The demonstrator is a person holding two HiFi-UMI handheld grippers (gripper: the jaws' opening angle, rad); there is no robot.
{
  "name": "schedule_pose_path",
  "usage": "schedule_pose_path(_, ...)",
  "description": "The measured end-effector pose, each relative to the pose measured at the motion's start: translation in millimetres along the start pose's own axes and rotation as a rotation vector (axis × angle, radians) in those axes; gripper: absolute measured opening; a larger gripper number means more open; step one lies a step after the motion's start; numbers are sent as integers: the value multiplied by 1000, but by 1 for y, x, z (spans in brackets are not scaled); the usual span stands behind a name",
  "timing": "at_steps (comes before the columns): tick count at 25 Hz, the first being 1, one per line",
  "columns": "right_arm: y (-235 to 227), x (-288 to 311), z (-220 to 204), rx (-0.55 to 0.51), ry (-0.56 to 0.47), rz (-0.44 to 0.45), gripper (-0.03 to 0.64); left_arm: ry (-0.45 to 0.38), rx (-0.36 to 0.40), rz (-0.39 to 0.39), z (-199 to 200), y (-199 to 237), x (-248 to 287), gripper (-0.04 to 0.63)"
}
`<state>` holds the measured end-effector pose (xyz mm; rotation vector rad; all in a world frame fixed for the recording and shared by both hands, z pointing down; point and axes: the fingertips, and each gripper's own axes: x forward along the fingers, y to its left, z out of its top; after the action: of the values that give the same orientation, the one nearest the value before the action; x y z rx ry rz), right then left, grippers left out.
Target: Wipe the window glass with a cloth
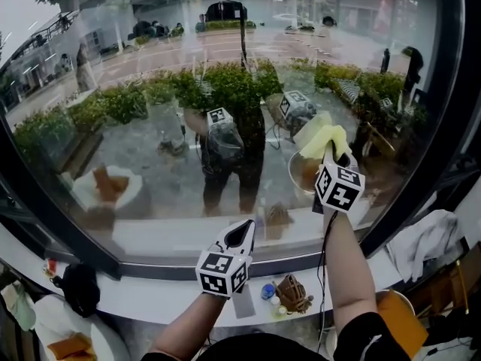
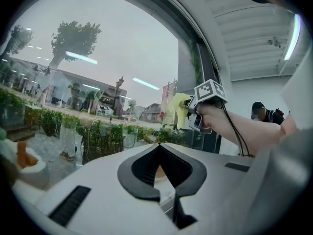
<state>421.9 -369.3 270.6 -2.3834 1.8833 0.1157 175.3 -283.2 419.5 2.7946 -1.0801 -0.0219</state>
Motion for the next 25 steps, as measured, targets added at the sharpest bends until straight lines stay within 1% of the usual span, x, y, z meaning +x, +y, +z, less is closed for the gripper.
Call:
schedule_pose_path(10, 47, -5, 1, -13, -4, 43, 32, 4, 1, 33, -2, 21, -28, 6)
schedule_pose_path(14, 69, -6, 2, -12, -2, 58, 32, -8, -9, 54, 4, 35, -43, 6)
schedule_pose_path(25, 130, -12, -2, 2, 0, 100, 32, -8, -4, 111, 6, 72, -89, 6)
